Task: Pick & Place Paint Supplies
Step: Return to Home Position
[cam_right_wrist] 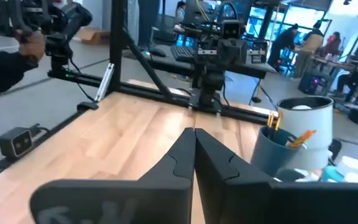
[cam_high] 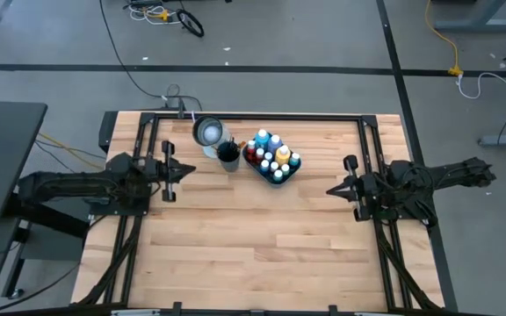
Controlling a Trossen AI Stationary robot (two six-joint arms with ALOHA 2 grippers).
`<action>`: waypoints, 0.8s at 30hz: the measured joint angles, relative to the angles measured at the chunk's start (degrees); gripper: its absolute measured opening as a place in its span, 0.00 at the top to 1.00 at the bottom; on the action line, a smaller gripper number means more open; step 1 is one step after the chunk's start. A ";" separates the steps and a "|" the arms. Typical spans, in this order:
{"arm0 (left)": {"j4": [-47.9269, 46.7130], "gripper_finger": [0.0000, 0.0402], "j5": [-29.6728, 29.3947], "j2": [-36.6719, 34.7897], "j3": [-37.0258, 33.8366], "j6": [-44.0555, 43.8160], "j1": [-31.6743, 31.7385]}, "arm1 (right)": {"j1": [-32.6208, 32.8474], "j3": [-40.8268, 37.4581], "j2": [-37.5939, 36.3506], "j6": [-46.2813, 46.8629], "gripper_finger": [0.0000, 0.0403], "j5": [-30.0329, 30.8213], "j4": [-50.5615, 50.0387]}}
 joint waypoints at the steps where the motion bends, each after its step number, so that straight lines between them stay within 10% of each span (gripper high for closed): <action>1: 0.01 0.98 1.56 -0.10 0.00 -0.27 1.25 | -0.37 0.00 -0.12 -0.02 0.98 -0.27 -0.18; 6: -1.05 0.98 10.70 -0.08 0.00 -4.56 6.58 | -1.61 -3.39 -0.25 0.70 0.98 -4.40 4.62; 24: -14.87 0.96 14.02 -15.79 0.00 -17.83 11.65 | -6.94 -16.28 -4.32 5.25 0.97 -5.35 9.83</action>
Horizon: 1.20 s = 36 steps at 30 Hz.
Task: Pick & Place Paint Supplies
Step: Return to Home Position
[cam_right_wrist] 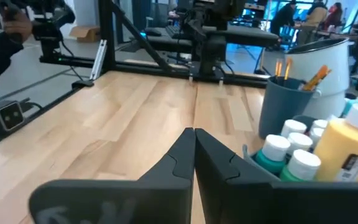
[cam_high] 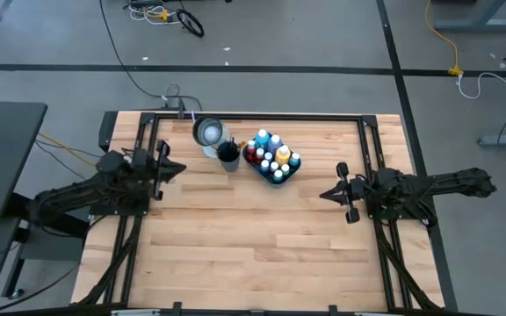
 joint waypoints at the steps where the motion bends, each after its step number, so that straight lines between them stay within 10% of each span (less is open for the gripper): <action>1: -0.67 0.97 -0.83 -1.69 0.00 0.26 -0.39 | -0.28 0.01 -0.20 0.01 0.97 0.00 -0.07; 21: -14.84 0.97 -13.25 -4.36 -4.44 -7.67 -2.97 | -1.52 0.11 -0.35 -0.20 0.97 0.43 -2.29; 36: -14.57 0.92 -14.16 -4.09 -4.46 12.54 -2.97 | -1.51 0.11 -0.35 -0.16 0.97 0.44 -2.35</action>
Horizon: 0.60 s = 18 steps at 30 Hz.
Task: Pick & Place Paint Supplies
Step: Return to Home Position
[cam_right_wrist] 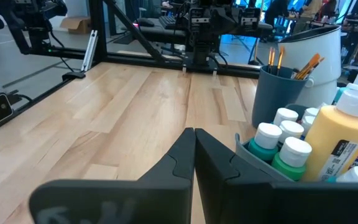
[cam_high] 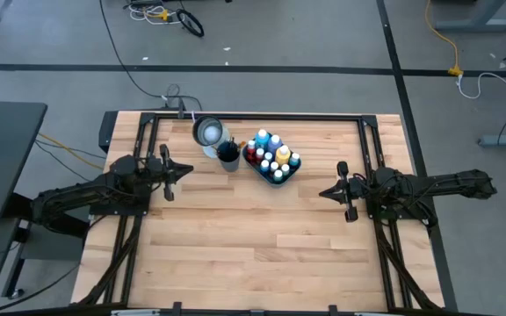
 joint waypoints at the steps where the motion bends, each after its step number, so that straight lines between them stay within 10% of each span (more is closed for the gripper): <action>1: -0.01 0.92 -0.01 0.00 -0.01 0.45 0.00 | 0.00 0.00 0.00 0.00 0.97 0.00 0.00; 18: -0.02 0.92 0.00 0.00 -0.04 0.81 0.01 | -0.01 0.04 0.00 0.00 0.97 0.00 0.00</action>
